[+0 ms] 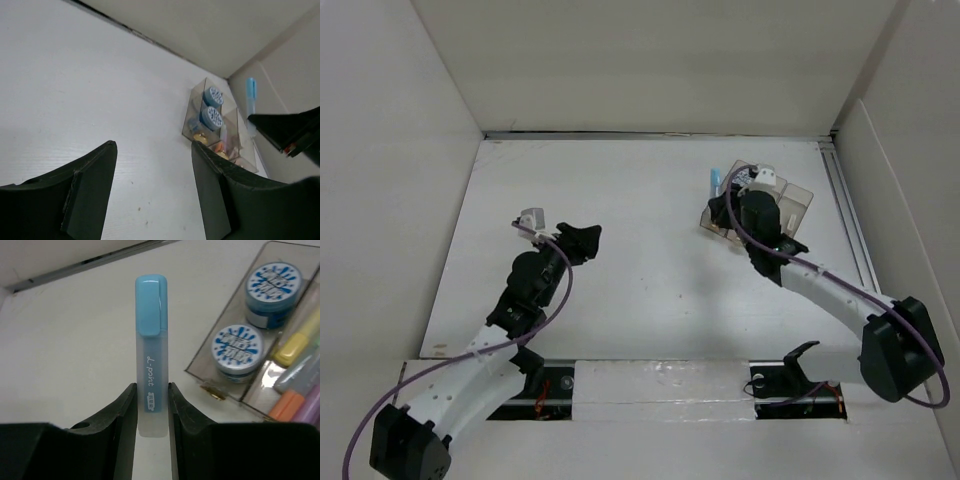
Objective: Organize the desk
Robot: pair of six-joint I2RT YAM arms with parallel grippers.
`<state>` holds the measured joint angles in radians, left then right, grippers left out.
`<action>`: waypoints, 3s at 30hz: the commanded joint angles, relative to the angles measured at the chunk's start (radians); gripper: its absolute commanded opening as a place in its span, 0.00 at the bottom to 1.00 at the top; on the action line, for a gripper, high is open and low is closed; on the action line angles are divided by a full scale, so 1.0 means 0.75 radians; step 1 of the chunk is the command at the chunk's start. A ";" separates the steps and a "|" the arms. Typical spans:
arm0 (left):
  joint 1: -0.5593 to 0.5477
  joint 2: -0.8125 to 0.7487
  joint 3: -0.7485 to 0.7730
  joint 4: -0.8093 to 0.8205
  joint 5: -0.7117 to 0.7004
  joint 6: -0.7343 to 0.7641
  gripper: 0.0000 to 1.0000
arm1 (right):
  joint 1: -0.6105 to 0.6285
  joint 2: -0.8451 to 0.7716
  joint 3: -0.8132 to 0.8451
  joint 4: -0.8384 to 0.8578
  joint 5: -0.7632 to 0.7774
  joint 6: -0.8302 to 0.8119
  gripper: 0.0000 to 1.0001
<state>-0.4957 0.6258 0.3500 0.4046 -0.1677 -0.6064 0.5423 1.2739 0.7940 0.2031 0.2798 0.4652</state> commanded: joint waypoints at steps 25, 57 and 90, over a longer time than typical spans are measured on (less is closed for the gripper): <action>-0.004 0.113 0.096 0.084 0.179 0.076 0.57 | -0.549 0.042 -0.136 0.077 -0.179 0.333 0.62; -0.004 -0.262 -0.066 0.142 0.042 0.037 0.56 | 0.576 -0.408 0.066 0.032 -0.572 -0.467 0.12; -0.004 -0.264 -0.119 0.221 0.037 0.064 0.53 | 0.600 -0.465 -0.183 0.126 -0.649 -0.262 0.47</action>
<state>-0.4961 0.4114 0.2676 0.4976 -0.1371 -0.5751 0.9752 0.9173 0.6746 0.2214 -0.1566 0.2379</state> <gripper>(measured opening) 0.534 0.469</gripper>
